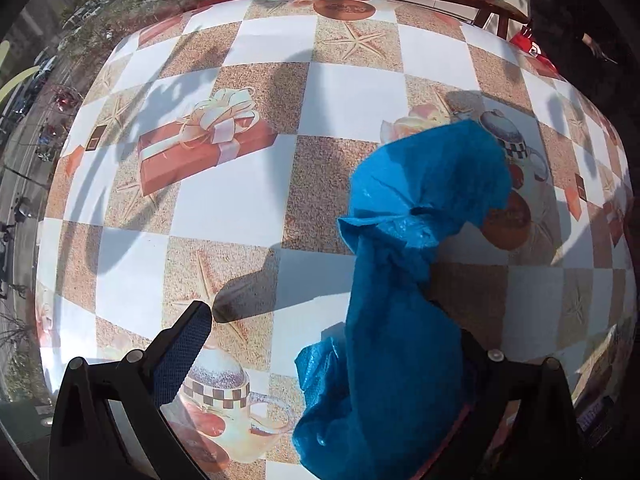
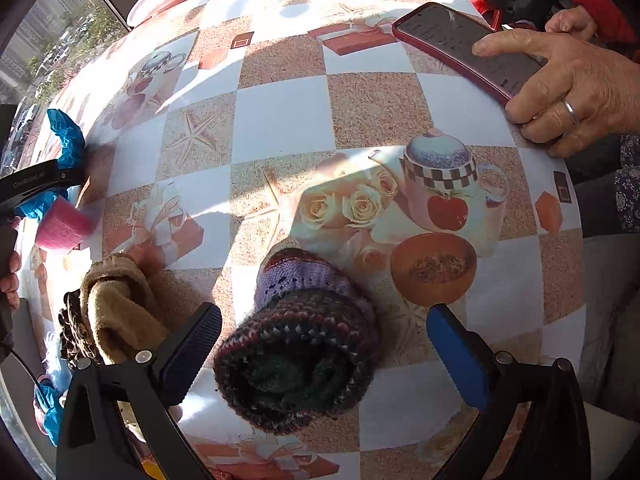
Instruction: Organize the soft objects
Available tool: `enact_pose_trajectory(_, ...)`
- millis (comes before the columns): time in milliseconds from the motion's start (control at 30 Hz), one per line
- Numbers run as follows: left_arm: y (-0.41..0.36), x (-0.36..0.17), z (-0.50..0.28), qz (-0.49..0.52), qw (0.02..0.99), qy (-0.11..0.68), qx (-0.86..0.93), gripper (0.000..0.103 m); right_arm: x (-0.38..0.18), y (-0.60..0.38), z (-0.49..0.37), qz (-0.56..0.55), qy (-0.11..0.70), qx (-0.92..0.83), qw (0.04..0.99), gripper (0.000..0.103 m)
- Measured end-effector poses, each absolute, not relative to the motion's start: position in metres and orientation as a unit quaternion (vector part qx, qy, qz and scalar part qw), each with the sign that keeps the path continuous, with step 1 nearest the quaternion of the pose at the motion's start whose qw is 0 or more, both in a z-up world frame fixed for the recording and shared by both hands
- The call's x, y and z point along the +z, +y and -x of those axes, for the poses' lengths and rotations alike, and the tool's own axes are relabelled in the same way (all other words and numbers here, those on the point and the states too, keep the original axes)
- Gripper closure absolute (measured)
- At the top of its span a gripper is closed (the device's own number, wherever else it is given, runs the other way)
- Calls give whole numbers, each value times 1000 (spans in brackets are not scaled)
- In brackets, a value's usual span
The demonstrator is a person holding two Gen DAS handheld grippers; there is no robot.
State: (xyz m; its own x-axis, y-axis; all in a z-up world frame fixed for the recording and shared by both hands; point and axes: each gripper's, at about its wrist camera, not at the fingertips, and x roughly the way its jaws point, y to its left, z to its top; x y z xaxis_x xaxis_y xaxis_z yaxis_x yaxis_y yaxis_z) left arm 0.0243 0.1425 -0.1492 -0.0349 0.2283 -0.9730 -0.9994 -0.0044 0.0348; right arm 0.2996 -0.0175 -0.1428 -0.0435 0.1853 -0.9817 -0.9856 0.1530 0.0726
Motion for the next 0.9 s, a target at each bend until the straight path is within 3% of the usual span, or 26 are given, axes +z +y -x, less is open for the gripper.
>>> enact_pose_trajectory(167,140,-143,-18,397,584,406,580,0,-155,-33,-294,395,452,542,588,0)
enact_pose_trajectory(467,112,-143,-16,329,628,363,605,0,-156,-79,-280,297,352,588,665,0)
enact_pose_trajectory(633,83,-141,-18,298,649,329,617,0,-148,-98,-284,293,348,590,667,0)
enact_pose_trajectory(900,76,-133,-17,299,650,337,611,0,-146,-97,-283,294,349,589,667,0)
